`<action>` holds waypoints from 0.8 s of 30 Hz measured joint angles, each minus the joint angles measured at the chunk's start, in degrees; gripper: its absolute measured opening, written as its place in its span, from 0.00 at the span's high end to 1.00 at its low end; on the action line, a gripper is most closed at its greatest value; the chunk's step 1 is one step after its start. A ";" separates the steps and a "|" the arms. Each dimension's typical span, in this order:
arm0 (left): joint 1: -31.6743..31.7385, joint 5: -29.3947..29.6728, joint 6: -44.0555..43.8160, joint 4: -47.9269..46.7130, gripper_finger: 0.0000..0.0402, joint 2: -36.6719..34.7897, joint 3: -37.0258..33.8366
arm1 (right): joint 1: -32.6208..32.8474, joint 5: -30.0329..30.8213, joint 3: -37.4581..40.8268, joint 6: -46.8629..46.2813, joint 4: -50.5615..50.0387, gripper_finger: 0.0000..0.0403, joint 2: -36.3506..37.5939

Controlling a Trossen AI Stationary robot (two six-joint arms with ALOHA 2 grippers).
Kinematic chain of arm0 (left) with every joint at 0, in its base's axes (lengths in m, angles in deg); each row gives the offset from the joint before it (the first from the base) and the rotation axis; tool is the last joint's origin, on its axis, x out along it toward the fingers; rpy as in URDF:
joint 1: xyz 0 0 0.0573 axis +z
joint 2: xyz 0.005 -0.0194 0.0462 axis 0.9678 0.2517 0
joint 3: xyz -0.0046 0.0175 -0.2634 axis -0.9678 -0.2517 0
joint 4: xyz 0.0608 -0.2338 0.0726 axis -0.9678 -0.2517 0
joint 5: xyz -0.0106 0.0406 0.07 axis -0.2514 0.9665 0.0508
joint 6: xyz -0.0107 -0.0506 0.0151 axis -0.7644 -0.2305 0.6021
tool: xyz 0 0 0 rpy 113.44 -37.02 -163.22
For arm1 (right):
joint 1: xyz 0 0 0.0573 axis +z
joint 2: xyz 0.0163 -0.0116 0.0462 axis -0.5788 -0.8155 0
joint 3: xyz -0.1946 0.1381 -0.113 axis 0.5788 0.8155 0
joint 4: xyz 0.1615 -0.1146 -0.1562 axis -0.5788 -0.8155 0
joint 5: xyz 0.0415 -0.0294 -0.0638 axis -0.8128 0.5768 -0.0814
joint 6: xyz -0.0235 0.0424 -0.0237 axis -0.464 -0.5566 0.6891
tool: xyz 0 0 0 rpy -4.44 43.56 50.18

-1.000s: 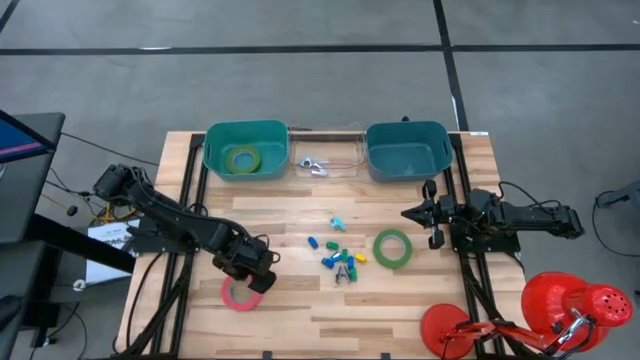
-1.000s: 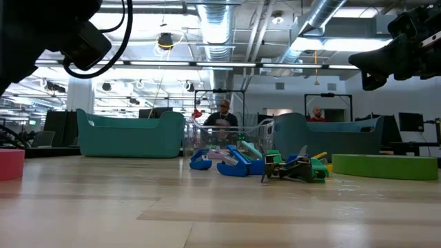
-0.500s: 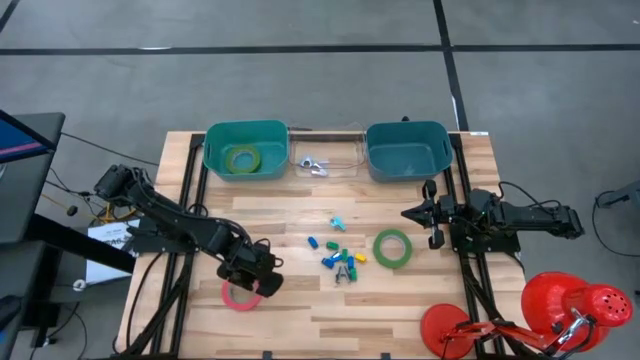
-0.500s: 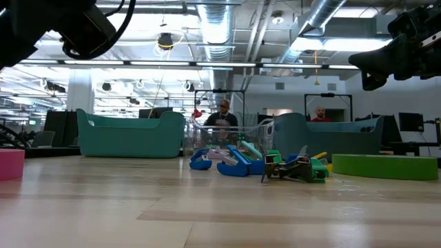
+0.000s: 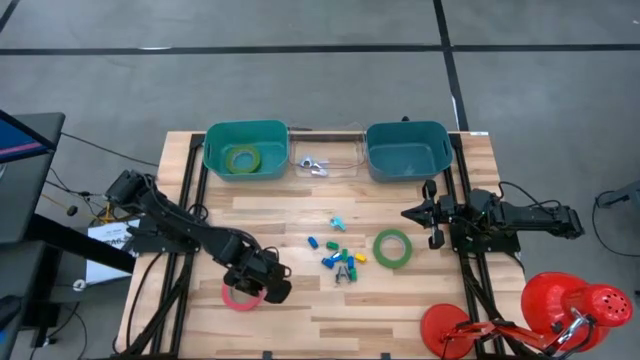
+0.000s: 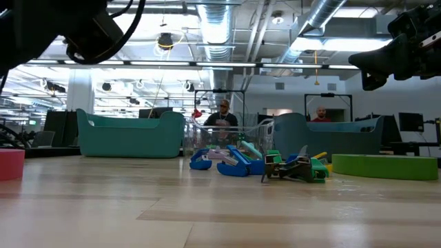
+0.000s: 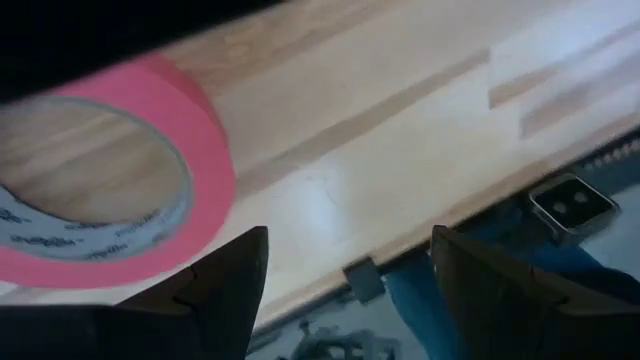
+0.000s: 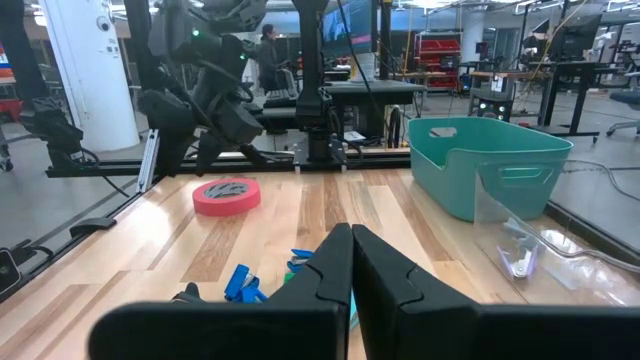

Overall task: Pick and place Stapler, Stapler remover, tape
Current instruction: Put the pink tape into the green bin

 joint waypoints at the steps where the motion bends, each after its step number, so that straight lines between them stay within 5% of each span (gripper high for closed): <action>1: -0.23 0.56 -0.40 -0.21 0.33 0.26 0.00 | 0.00 0.00 0.00 -0.01 0.02 1.00 0.00; 24: -2.44 8.40 -12.32 -8.14 0.33 3.83 -1.70 | -0.01 0.02 0.00 0.01 0.00 1.00 0.00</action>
